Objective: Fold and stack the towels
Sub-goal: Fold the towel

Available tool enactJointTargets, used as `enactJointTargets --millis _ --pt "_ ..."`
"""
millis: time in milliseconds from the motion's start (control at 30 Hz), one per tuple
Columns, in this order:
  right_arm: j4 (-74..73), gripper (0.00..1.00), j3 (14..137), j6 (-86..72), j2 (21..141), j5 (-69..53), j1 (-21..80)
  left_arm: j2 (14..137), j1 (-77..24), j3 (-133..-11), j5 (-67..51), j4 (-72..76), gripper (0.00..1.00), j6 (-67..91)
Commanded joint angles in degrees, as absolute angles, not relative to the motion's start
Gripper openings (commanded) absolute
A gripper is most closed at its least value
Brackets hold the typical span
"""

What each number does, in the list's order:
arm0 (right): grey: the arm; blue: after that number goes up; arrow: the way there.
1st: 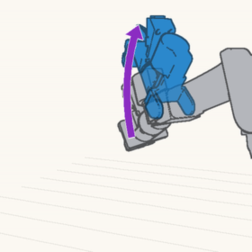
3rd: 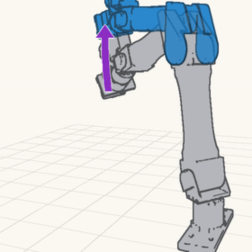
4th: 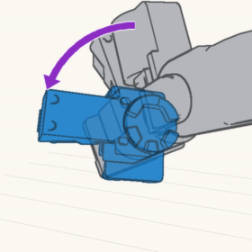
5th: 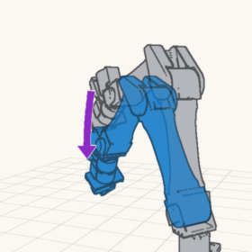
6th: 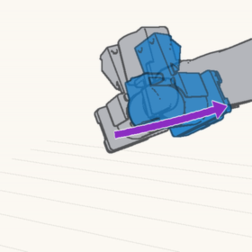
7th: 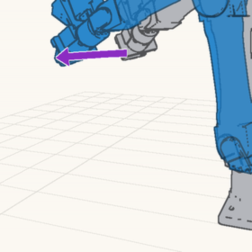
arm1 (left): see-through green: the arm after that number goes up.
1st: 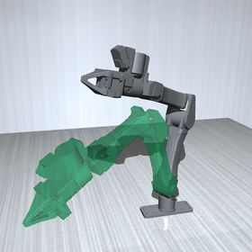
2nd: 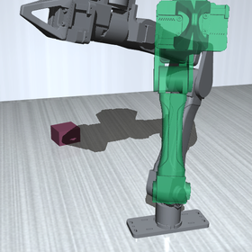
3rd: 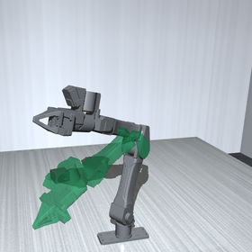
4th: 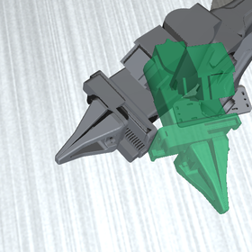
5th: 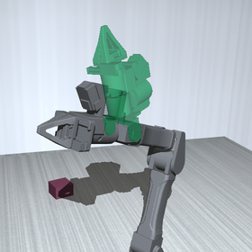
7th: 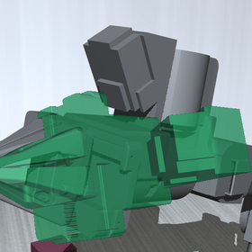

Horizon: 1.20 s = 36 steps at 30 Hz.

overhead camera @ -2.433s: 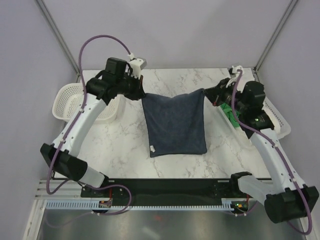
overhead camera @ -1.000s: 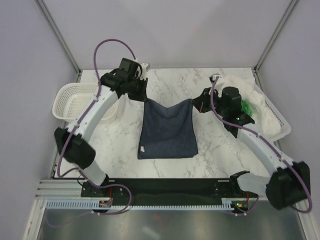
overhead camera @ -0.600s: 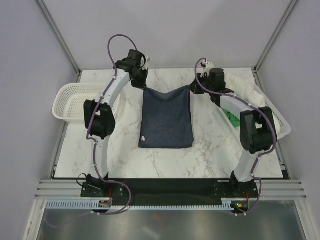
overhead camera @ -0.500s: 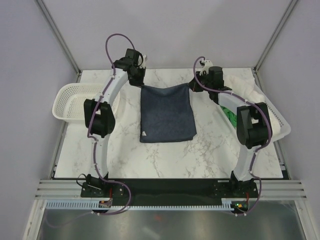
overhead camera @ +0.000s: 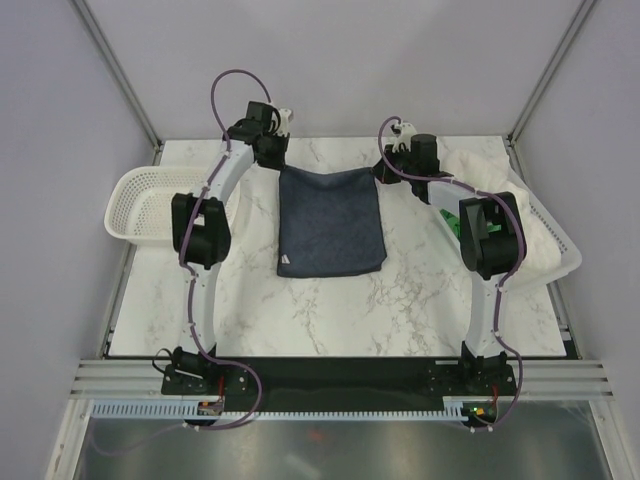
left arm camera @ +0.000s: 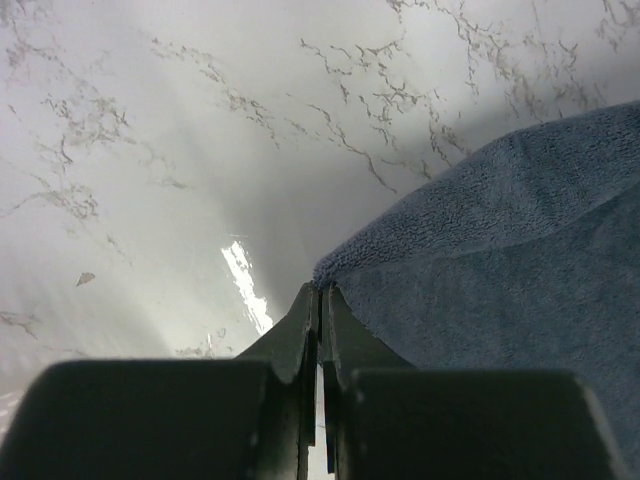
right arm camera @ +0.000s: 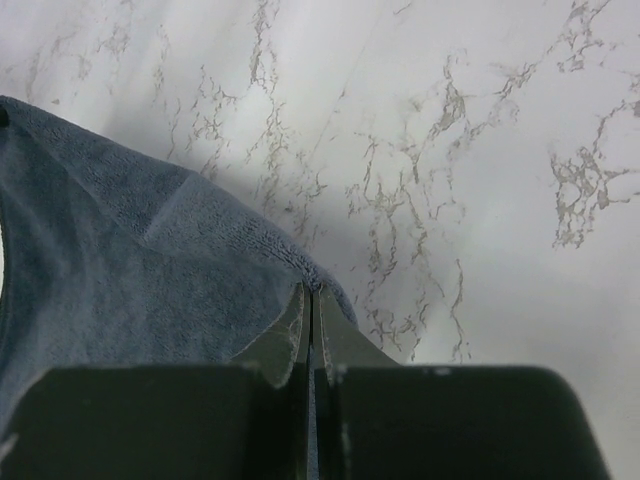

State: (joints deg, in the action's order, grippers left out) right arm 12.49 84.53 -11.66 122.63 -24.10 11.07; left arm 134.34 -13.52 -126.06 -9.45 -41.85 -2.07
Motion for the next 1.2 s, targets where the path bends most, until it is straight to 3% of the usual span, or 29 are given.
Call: enactJointTargets --millis 0,667,1167 --pt "15.0 0.00 87.0 -7.7 122.8 -23.3 10.7 133.9 -13.4 -123.8 -9.3 -37.5 0.02 -6.6" --pt "16.8 0.00 87.3 -10.3 125.3 -23.7 9.7 133.9 -11.2 -119.8 -11.4 -34.9 0.02 -1.9" --pt "19.9 0.00 74.2 -11.2 112.4 -24.3 9.6 120.8 -12.0 -107.8 -12.7 -33.3 0.02 -2.9"
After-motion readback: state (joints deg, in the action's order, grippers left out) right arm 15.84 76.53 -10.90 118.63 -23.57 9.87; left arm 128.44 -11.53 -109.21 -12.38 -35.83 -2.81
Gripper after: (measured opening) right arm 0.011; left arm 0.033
